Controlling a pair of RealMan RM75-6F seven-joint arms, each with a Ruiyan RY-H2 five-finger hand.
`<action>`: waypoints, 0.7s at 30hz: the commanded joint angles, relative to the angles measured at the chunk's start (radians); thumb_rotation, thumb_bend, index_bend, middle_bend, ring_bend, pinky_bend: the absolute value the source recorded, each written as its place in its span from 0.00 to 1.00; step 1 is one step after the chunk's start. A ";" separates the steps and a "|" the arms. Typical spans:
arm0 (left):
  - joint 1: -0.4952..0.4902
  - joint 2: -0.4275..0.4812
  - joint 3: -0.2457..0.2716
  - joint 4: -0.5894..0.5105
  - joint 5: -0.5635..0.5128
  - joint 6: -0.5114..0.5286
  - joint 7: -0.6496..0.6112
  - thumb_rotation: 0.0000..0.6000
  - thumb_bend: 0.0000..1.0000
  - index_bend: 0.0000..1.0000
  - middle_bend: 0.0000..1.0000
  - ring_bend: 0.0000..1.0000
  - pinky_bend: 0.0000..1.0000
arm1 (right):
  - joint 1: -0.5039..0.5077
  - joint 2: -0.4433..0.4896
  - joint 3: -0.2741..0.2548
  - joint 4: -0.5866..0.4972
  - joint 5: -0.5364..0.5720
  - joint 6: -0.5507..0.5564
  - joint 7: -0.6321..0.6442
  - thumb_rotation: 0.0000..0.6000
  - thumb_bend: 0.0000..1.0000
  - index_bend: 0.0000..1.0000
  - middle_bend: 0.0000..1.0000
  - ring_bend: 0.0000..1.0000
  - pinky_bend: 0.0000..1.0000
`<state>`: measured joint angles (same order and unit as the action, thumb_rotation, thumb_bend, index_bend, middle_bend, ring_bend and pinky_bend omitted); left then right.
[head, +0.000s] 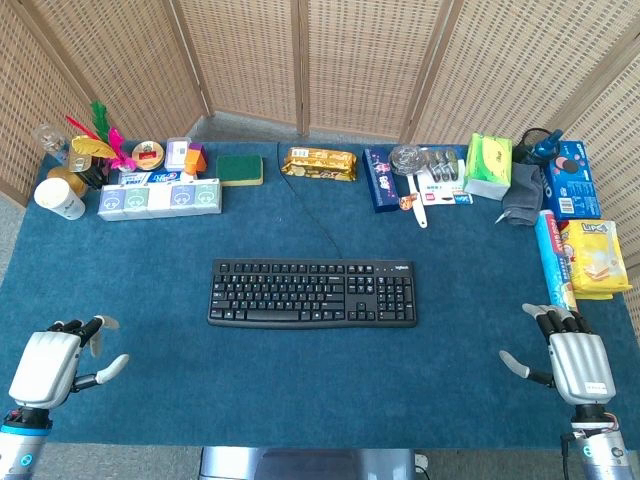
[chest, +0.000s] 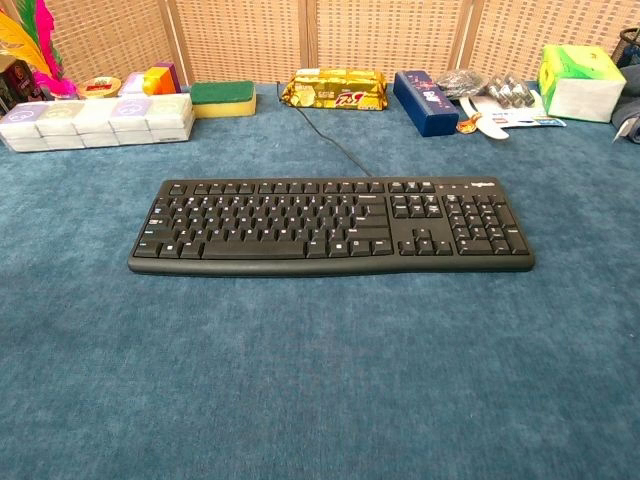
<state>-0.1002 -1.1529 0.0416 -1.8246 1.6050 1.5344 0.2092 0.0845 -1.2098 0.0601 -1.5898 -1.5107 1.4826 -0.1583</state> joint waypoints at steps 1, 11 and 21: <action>0.001 0.001 0.000 0.000 0.000 -0.003 0.001 0.00 0.12 0.39 0.66 0.54 0.52 | 0.000 -0.001 0.000 0.000 0.001 -0.001 0.002 0.00 0.19 0.22 0.28 0.23 0.21; -0.013 0.032 -0.020 -0.020 0.003 -0.023 0.005 0.00 0.12 0.39 0.66 0.54 0.52 | -0.008 0.008 -0.006 0.003 -0.011 0.015 0.016 0.00 0.19 0.22 0.28 0.23 0.22; -0.132 0.051 -0.092 -0.052 -0.057 -0.182 0.018 0.00 0.12 0.39 0.66 0.54 0.52 | -0.023 0.013 -0.010 0.001 -0.019 0.037 0.026 0.00 0.19 0.22 0.28 0.23 0.22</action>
<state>-0.2030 -1.1012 -0.0296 -1.8738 1.5686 1.3854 0.2170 0.0620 -1.1974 0.0501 -1.5884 -1.5292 1.5196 -0.1320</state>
